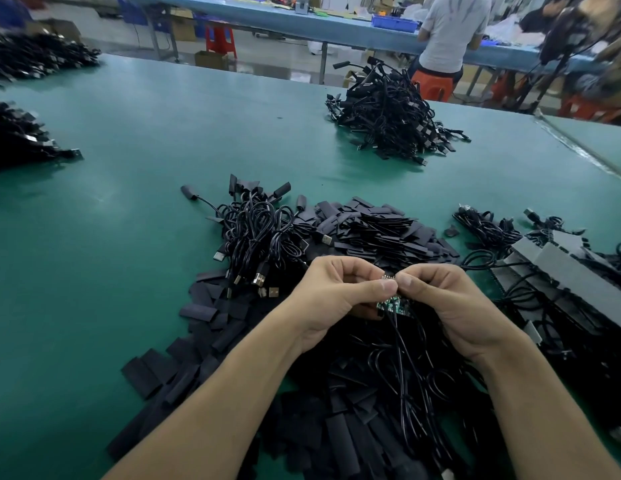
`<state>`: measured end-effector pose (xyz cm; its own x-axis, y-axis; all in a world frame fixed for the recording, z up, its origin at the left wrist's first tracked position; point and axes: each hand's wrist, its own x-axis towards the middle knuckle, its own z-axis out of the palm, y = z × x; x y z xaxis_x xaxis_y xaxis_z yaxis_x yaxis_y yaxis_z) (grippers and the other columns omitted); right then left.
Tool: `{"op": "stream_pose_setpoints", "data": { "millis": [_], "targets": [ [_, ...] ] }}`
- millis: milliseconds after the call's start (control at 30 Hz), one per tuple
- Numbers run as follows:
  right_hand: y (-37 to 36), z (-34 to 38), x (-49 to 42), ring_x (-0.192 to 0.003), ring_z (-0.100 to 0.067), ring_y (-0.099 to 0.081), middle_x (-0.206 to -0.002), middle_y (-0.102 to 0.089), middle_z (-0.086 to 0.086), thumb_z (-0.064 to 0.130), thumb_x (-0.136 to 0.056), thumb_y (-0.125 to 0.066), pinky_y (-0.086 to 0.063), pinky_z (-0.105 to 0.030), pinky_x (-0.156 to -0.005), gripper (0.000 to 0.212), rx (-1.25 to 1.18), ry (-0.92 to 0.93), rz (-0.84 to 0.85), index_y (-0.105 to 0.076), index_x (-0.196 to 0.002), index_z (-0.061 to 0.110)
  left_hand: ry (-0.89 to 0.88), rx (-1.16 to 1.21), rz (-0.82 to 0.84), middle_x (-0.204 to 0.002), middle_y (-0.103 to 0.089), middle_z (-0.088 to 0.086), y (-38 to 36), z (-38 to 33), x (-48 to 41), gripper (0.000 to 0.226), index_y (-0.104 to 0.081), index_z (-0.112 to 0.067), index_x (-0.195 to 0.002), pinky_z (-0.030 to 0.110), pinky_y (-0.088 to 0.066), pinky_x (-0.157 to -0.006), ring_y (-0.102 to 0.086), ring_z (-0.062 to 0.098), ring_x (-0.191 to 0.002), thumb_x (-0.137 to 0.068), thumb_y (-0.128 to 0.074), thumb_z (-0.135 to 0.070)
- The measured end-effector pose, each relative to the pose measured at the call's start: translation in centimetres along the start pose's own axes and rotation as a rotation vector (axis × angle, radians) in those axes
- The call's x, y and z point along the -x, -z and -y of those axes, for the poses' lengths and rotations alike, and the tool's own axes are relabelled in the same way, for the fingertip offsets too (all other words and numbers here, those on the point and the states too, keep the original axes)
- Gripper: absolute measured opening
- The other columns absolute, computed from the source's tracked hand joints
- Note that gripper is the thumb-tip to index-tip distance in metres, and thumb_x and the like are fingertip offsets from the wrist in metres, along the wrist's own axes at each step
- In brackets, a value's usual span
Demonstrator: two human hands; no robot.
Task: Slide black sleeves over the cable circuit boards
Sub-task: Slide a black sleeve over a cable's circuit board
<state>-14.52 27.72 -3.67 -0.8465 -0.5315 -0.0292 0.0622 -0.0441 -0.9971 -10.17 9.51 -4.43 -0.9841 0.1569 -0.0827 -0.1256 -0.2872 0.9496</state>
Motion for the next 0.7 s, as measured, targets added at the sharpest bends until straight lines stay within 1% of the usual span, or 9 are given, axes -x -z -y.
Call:
{"op": "stream_pose_setpoints", "data": {
  "millis": [100, 267, 433, 500, 533, 567, 600, 633, 700],
  "targets": [
    [-0.1, 0.0, 0.0, -0.075, -0.015, -0.069, -0.079, -0.074, -0.009, 0.027, -0.075, -0.075, -0.054, -0.022, -0.071, 0.014, 0.008, 0.032, -0.032, -0.078, -0.077, 0.013, -0.002, 0.007, -0.014, -0.071, -0.068, 0.002, -0.1, 0.2, 0.0, 0.012, -0.073, -0.013, -0.074, 0.023, -0.057, -0.061, -0.065, 0.008, -0.068, -0.081, -0.079, -0.006],
    [-0.1, -0.2, -0.1, -0.070, -0.013, -0.067, -0.074, -0.073, -0.007, 0.030, -0.063, -0.084, -0.054, -0.021, -0.068, 0.020, 0.072, 0.145, -0.206, -0.078, -0.072, 0.014, -0.049, -0.018, -0.054, -0.074, -0.066, 0.005, -0.2, 0.6, -0.2, 0.008, -0.070, -0.008, -0.082, 0.025, -0.058, -0.065, -0.064, 0.008, -0.070, -0.086, -0.075, -0.003],
    [-0.1, 0.4, 0.3, -0.064, -0.011, -0.067, -0.070, -0.072, -0.003, 0.043, -0.049, -0.095, -0.055, -0.020, -0.062, 0.039, -0.068, 0.109, -0.135, -0.077, -0.070, 0.015, -0.048, -0.010, 0.001, -0.078, -0.068, 0.001, 0.0, 0.5, 0.0, 0.013, -0.071, -0.016, -0.080, 0.022, -0.057, -0.071, -0.063, 0.009, -0.074, -0.089, -0.071, -0.006],
    [0.2, 0.4, 0.4, -0.058, -0.008, -0.065, -0.065, -0.069, 0.000, 0.034, -0.054, -0.094, -0.054, -0.019, -0.059, 0.029, -0.163, 0.097, -0.209, -0.076, -0.068, 0.016, -0.019, 0.085, -0.026, -0.082, -0.070, 0.005, 0.2, 0.3, -0.1, 0.007, -0.070, -0.013, -0.082, 0.024, -0.059, -0.071, -0.065, 0.013, -0.075, -0.087, -0.071, -0.008],
    [0.3, 0.5, 0.4, -0.058, -0.006, -0.063, -0.064, -0.069, 0.002, 0.029, -0.059, -0.090, -0.054, -0.018, -0.060, 0.019, -0.132, 0.108, -0.286, -0.076, -0.067, 0.018, -0.007, 0.142, -0.050, -0.083, -0.070, 0.006, 0.3, 0.3, -0.1, 0.004, -0.070, -0.012, -0.082, 0.025, -0.059, -0.071, -0.065, 0.014, -0.075, -0.084, -0.072, -0.009],
    [0.5, 0.5, 0.4, -0.061, -0.005, -0.064, -0.067, -0.070, 0.003, 0.025, -0.065, -0.085, -0.053, -0.017, -0.064, 0.010, -0.018, 0.120, -0.388, -0.076, -0.068, 0.020, -0.006, 0.182, -0.075, -0.082, -0.069, 0.007, 0.4, 0.3, -0.2, 0.005, -0.070, -0.011, -0.081, 0.025, -0.060, -0.070, -0.065, 0.015, -0.075, -0.079, -0.074, -0.011],
    [0.7, 0.3, 0.4, -0.067, -0.003, -0.065, -0.074, -0.073, 0.004, 0.021, -0.071, -0.082, -0.052, -0.018, -0.070, 0.006, 0.163, 0.140, -0.500, -0.076, -0.070, 0.023, -0.008, 0.202, -0.094, -0.080, -0.069, 0.007, 0.4, 0.3, -0.2, 0.008, -0.071, -0.012, -0.078, 0.025, -0.060, -0.068, -0.066, 0.015, -0.074, -0.073, -0.077, -0.013],
    [0.8, 0.1, 0.5, -0.076, -0.003, -0.066, -0.083, -0.075, 0.004, 0.021, -0.077, -0.080, -0.052, -0.020, -0.077, 0.009, 0.395, 0.165, -0.616, -0.076, -0.074, 0.028, -0.018, 0.205, -0.107, -0.078, -0.068, 0.006, 0.4, 0.4, -0.2, 0.009, -0.072, -0.014, -0.075, 0.025, -0.060, -0.067, -0.066, 0.015, -0.073, -0.069, -0.078, -0.014],
    [0.6, -0.1, 0.8, -0.102, -0.009, -0.062, -0.104, -0.071, 0.008, 0.031, -0.085, -0.075, -0.047, -0.031, -0.096, 0.009, 0.833, 0.270, -0.769, -0.071, -0.090, 0.037, -0.035, 0.198, -0.114, -0.076, -0.069, 0.006, 0.3, 0.6, -0.2, 0.010, -0.073, -0.017, -0.072, 0.024, -0.059, -0.065, -0.067, 0.014, -0.072, -0.065, -0.080, -0.015]
  ]
}}
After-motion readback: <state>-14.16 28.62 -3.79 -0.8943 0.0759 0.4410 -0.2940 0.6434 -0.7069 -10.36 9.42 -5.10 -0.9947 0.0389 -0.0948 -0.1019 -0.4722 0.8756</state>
